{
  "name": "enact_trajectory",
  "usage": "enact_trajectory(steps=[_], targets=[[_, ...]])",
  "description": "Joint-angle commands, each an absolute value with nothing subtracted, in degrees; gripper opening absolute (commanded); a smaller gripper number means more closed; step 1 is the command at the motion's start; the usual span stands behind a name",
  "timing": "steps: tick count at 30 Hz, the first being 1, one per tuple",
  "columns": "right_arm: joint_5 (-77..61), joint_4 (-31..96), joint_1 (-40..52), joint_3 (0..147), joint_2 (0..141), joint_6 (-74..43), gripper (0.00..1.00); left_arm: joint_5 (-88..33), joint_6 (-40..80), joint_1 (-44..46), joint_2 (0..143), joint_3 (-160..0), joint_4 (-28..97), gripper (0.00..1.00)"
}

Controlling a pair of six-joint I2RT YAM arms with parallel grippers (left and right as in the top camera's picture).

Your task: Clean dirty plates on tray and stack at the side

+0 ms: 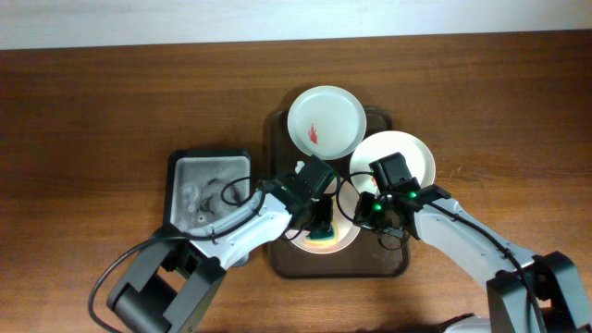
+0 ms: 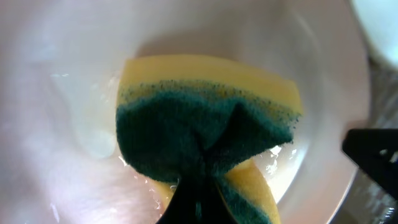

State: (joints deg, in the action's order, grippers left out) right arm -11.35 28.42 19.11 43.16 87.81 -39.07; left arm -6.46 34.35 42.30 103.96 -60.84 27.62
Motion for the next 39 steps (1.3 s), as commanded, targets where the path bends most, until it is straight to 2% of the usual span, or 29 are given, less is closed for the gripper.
enact_trajectory(steps=[1, 6, 10, 17, 23, 26, 28, 32, 33, 35, 39], targets=[[-9.65, 28.27, 18.74, 43.29, 87.81, -39.92, 0.04, 6.04, 34.70, 41.87, 104.49, -57.43, 31.77, 0.00], [-9.63, 28.71, 18.74, 43.29, 87.81, -39.92, 0.04, 20.62, 31.70, 38.22, 104.44, -57.58, 35.79, 0.00], [-9.63, 29.21, 18.74, 43.29, 87.81, -39.90, 0.04, 30.09, 29.87, 39.72, 104.44, -59.42, 38.59, 0.00], [-9.80, 30.00, 18.74, 43.29, 87.81, -39.22, 0.04, 22.20, 29.89, 44.84, 101.47, -67.29, 43.55, 0.00], [-16.71, 29.54, 18.74, 43.29, 87.81, -22.17, 0.06, 20.73, 28.12, 40.32, 85.32, -68.05, 48.99, 0.00], [-24.21, 28.64, 18.74, 43.29, 87.81, -12.10, 0.22, 20.67, 25.96, 33.41, 81.38, -68.01, 52.66, 0.00], [-26.37, 28.32, 18.81, 43.29, 87.81, -10.24, 0.36, 19.42, 23.33, 27.62, 81.30, -67.51, 53.54, 0.00], [-25.78, 26.44, 18.81, 43.29, 88.18, -12.67, 0.44, 11.44, 19.22, 16.10, 81.52, -63.68, 52.36, 0.00], [-21.41, 25.76, 18.90, 43.29, 89.12, -16.16, 0.44, 5.50, 16.12, 12.84, 81.52, -61.25, 50.02, 0.00], [-18.85, 24.36, 19.29, 43.29, 90.85, -18.33, 0.42, -1.72, 11.99, 10.22, 81.56, -57.95, 46.57, 0.00], [-19.86, 21.19, 19.16, 43.53, 92.14, -18.35, 0.13, -1.98, 11.86, 7.64, 81.62, -50.98, 41.65, 0.00]])
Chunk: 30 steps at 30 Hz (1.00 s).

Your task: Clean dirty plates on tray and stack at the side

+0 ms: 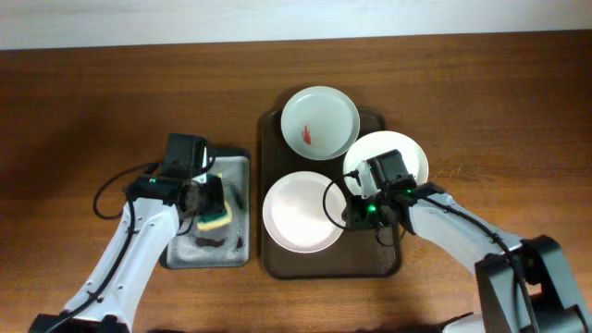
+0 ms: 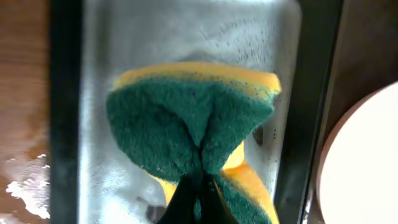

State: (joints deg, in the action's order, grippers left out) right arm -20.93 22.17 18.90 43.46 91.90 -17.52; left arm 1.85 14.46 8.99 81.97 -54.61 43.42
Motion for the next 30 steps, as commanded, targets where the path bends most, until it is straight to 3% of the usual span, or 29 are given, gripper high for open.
enact_trajectory(steps=[1, 2, 3, 4, 7, 8, 10, 11, 20, 21, 22, 23, 24, 30], targets=[[-19.05, 21.12, 19.16, 43.83, 92.14, -18.81, 0.06, -1.98, 11.88, 7.05, 81.62, -49.50, 41.17, 0.00], [-18.57, 20.97, 19.22, 43.90, 92.12, -18.96, 0.06, -1.98, 11.88, 6.63, 81.62, -48.69, 41.15, 0.00], [-18.33, 20.64, 19.22, 43.90, 92.16, -18.98, 0.23, -2.00, 11.86, 6.35, 81.62, -48.23, 41.17, 0.00], [-17.80, 20.23, 19.22, 43.90, 92.16, -18.98, 0.32, -2.00, 11.86, 6.20, 81.62, -48.03, 41.17, 0.00], [-16.82, 20.05, 19.38, 43.81, 92.99, -20.71, 0.33, -2.00, 11.86, 6.22, 81.62, -48.03, 40.97, 0.00], [-15.77, 19.97, 20.43, 43.79, 94.19, -22.00, 0.32, -2.00, 11.86, 6.22, 81.62, -48.03, 40.97, 0.00], [-15.09, 19.25, 22.50, 43.88, 95.90, -22.17, 0.09, -1.98, 11.86, 6.22, 81.62, -48.03, 40.97, 0.00], [-12.97, 20.62, 22.85, 44.58, 95.64, -23.66, 0.04, -1.98, 11.86, 6.22, 81.62, -48.03, 40.97, 0.00], [3.42, 43.94, 22.98, 54.46, 71.68, -19.55, 0.04, 0.71, 11.84, 6.22, 81.62, -48.03, 40.21, 0.01], [4.45, 44.84, 23.22, 54.46, 69.89, -19.55, 0.04, 0.89, 11.84, 6.22, 81.62, -48.03, 39.68, 0.05], [6.50, 45.69, 23.77, 54.46, 68.49, -19.57, 0.04, 0.84, 11.84, 6.22, 81.62, -48.03, 39.29, 0.16], [9.47, 46.44, 24.91, 54.46, 67.61, -19.75, 0.04, 0.84, 11.84, 6.22, 81.62, -48.03, 39.00, 0.39], [13.39, 47.33, 26.41, 54.46, 67.53, -20.18, 0.04, 0.84, 11.84, 6.22, 81.62, -48.03, 38.79, 0.45], [31.81, 49.56, 37.28, 54.46, 67.59, -21.96, 0.04, -5.30, 9.04, 6.22, 78.02, -51.64, 42.46, 0.50]])
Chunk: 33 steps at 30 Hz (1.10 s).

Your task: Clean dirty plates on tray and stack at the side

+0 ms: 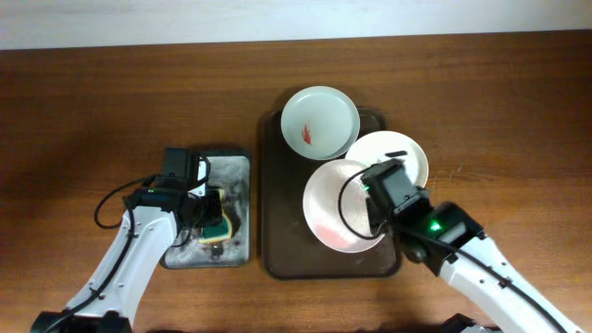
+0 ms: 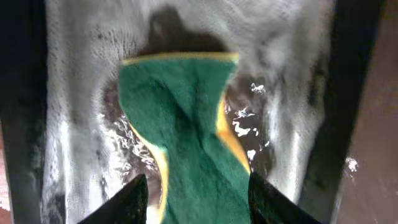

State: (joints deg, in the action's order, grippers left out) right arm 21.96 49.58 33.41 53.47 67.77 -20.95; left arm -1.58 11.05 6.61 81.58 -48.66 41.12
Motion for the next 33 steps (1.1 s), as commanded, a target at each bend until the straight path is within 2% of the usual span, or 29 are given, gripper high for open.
enact_trajectory(steps=[1, 2, 5, 6, 7, 12, 16, 19, 33], targets=[[34.39, 49.52, 40.07, 54.46, 67.59, -21.96, 0.04, -6.85, 9.04, 6.22, 75.68, -52.71, 43.42, 0.53], [36.21, 49.50, 41.76, 54.46, 67.59, -21.98, 0.04, -7.38, 9.06, 6.22, 74.13, -52.86, 43.62, 0.56], [46.87, 49.23, 49.98, 54.46, 67.59, -21.96, 0.04, -7.31, 9.06, 6.22, 68.77, -52.86, 44.66, 0.77], [50.43, 49.12, 52.73, 54.46, 67.59, -21.93, 0.04, -7.31, 9.06, 6.22, 68.14, -52.86, 44.73, 0.82], [54.00, 49.04, 55.57, 54.46, 67.59, -21.93, 0.04, -7.31, 9.08, 6.22, 67.77, -52.86, 44.86, 1.00], [65.41, 48.62, 63.53, 54.46, 67.59, -20.99, 0.04, -7.31, 9.08, 6.22, 67.79, -52.86, 44.86, 1.00], [68.93, 46.65, 67.22, 54.46, 67.59, -14.81, 0.04, -7.31, 9.08, 6.22, 67.79, -52.86, 44.84, 1.00], [71.44, 44.84, 67.88, 54.46, 67.59, -10.83, 0.04, -7.31, 9.08, 6.22, 67.79, -52.86, 44.86, 1.00], [71.44, 44.77, 67.85, 54.46, 67.59, -10.72, 0.04, -7.31, 9.08, 6.22, 67.79, -52.86, 44.84, 0.99]])
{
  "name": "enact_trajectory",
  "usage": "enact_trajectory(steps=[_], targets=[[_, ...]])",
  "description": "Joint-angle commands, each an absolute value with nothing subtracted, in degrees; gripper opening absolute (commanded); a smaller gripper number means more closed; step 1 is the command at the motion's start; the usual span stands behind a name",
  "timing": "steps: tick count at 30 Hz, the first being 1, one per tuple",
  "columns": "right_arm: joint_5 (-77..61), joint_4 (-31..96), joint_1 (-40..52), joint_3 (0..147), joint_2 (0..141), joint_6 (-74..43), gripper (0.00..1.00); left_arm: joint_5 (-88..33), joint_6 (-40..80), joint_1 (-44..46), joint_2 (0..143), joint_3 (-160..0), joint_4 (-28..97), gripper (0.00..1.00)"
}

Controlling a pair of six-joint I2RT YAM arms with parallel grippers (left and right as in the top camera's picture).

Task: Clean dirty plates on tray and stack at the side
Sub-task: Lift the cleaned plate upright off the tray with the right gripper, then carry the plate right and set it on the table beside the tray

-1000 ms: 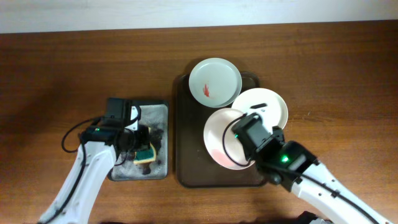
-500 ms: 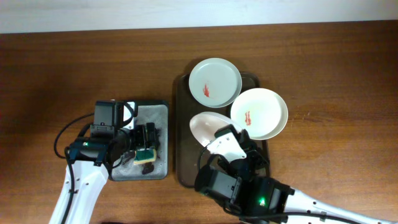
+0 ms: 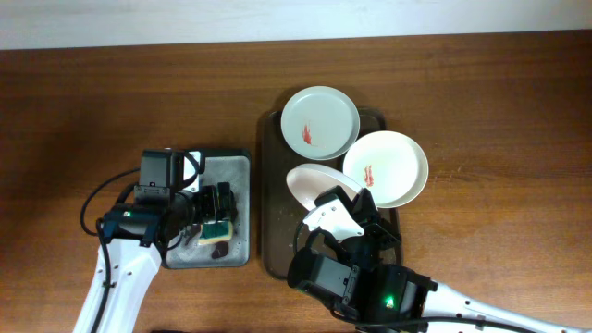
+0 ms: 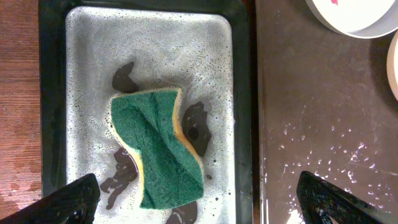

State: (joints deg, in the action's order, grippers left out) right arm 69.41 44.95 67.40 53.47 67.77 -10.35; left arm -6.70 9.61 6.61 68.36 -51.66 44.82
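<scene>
A green-and-yellow sponge [image 4: 158,149] lies loose in the soapy black basin [image 4: 149,56]. My left gripper [image 4: 199,202] hangs open above it, one fingertip at each lower corner of the left wrist view. In the overhead view the left gripper [image 3: 217,215] sits over the sponge [image 3: 218,229]. My right gripper [image 3: 340,205] is shut on a clean white plate [image 3: 303,180], held tilted above the brown tray [image 3: 277,185]. Two plates carry red stains: one [image 3: 319,120] at the tray's far end, another [image 3: 386,168] on its right edge.
The basin [image 3: 208,166] stands on the wooden table left of the brown tray. The tray's bare floor [image 4: 311,124] is wet with droplets. The right arm's body [image 3: 370,282] covers the tray's near end. Bare wood lies to the far left and right.
My left gripper has risen away from the sponge, which stays flat in the basin. The right arm has moved toward the front centre, and its white plate now stands more on edge.
First my left gripper pressed the sponge into the front plate while the right gripper held that plate's rim. Then the sponge was over the basin. Then it lay released there, with the right gripper lifting the plate. Now the plate hangs tilted over the tray.
</scene>
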Motion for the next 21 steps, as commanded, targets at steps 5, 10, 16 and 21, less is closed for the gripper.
enact_trajectory(steps=[5, 10, 16, 21], targets=[[69.95, 42.37, 67.88, 54.46, 67.59, -11.09, 0.04, -7.31, 9.08, 6.22, 67.79, -52.86, 44.86, 1.00], [66.67, 38.46, 66.35, 54.46, 67.61, -4.84, 0.04, -7.31, 9.08, 6.22, 67.79, -52.86, 44.84, 0.99], [64.86, 37.43, 65.89, 54.46, 67.66, -8.80, 0.04, -7.31, 9.08, 6.22, 67.79, -52.86, 44.86, 1.00], [66.00, 41.54, 64.62, 54.46, 67.90, -9.72, 0.04, -7.31, 9.08, 6.22, 67.79, -52.86, 44.86, 0.99]])
